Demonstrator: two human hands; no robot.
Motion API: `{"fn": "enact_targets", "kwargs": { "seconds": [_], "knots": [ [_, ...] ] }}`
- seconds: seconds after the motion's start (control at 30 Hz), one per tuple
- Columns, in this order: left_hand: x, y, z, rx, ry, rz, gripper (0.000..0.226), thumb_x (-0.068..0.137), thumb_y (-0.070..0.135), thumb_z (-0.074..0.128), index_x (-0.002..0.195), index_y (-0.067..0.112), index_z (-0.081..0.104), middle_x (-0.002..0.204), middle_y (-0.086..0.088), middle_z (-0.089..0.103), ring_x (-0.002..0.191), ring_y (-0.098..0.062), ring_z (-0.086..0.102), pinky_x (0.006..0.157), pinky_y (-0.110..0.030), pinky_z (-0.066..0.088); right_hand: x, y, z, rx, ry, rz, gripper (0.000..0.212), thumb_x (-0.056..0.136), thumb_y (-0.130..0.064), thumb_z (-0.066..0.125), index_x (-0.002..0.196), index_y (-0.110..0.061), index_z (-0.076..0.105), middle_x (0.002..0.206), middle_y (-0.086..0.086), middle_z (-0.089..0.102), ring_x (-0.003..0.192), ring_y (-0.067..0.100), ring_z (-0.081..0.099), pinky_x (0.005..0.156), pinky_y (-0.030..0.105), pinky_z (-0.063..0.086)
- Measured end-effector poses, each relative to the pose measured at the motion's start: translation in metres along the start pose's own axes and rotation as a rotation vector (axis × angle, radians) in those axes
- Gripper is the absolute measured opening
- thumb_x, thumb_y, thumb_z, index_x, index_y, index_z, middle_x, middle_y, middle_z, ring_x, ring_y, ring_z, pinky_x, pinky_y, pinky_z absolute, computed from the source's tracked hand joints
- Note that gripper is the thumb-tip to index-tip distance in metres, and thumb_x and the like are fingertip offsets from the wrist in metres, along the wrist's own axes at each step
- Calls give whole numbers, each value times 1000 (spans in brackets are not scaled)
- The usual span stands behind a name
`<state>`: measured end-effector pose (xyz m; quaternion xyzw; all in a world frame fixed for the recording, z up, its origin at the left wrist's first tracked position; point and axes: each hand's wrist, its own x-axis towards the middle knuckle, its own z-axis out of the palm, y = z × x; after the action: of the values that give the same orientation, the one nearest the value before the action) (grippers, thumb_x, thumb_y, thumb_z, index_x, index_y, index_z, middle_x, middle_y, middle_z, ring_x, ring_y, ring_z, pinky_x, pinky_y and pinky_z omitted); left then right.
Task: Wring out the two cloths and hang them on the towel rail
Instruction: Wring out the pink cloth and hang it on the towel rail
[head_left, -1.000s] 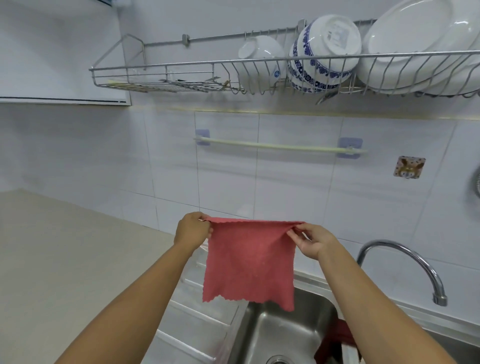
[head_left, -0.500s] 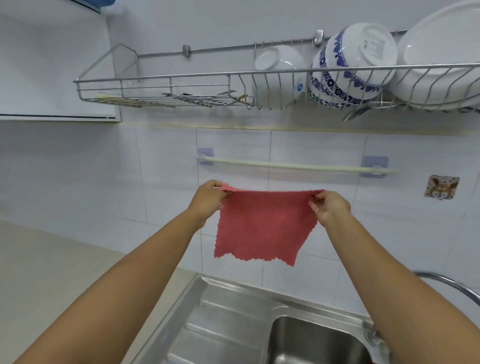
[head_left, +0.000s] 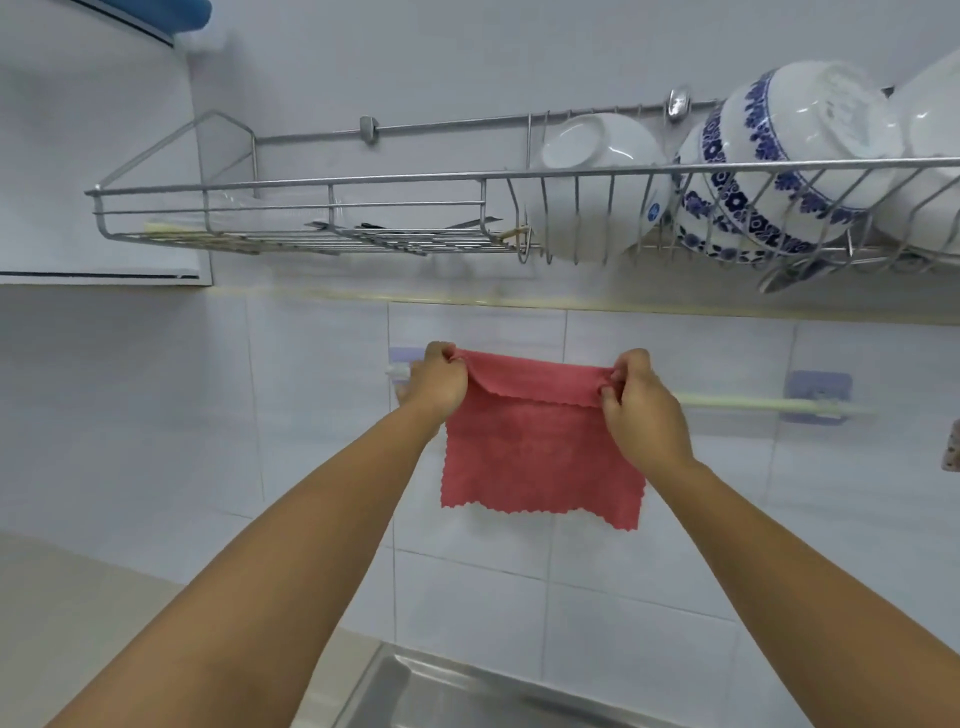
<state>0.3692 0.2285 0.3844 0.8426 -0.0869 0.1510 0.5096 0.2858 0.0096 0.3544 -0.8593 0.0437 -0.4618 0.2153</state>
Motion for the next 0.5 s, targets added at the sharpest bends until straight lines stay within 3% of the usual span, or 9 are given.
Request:
{"fn": "enact_targets", "kwargs": {
  "seconds": [0.1,0.2,0.27,0.33,0.43,0.5],
  "knots": [
    [18,-13,12,419,99,38,36,97,28,29,123,22,53,115,-8,64,119,-25,52,110,-45,19,0,11,3,-112,-16,-66,11,97,-22,48,95,-18,38,77,2,61,65,24,57,49,30,38],
    [23,-24,21,690,274,243,34,98,29,32,117,16,57,90,-6,66,104,-25,58,111,-48,18,3,15,3,-303,80,-113,13,96,-29,50,94,-16,51,76,4,63,79,27,57,69,35,43],
    [28,-29,24,654,353,285,32,98,33,37,120,15,53,88,-8,66,96,-26,60,110,-46,19,5,16,5,-413,115,-145,19,96,-32,49,94,-15,59,77,4,64,87,27,56,81,39,40],
    [32,-28,24,517,384,239,32,96,35,45,122,15,45,92,-10,67,96,-27,60,106,-43,22,8,18,10,-453,107,-140,25,97,-34,45,96,-14,59,77,5,65,86,28,57,81,40,38],
    [34,-20,27,386,426,227,33,92,26,58,118,11,45,97,-9,65,97,-29,59,86,-38,37,10,20,20,-457,94,-74,30,99,-37,39,96,-11,53,72,6,62,75,29,57,79,41,37],
    [36,-19,30,287,400,266,26,92,17,57,114,10,45,91,-12,65,87,-32,63,70,-37,45,12,21,23,-451,96,-57,31,100,-37,38,94,-11,54,68,4,58,72,28,55,79,40,36]
  ]
}}
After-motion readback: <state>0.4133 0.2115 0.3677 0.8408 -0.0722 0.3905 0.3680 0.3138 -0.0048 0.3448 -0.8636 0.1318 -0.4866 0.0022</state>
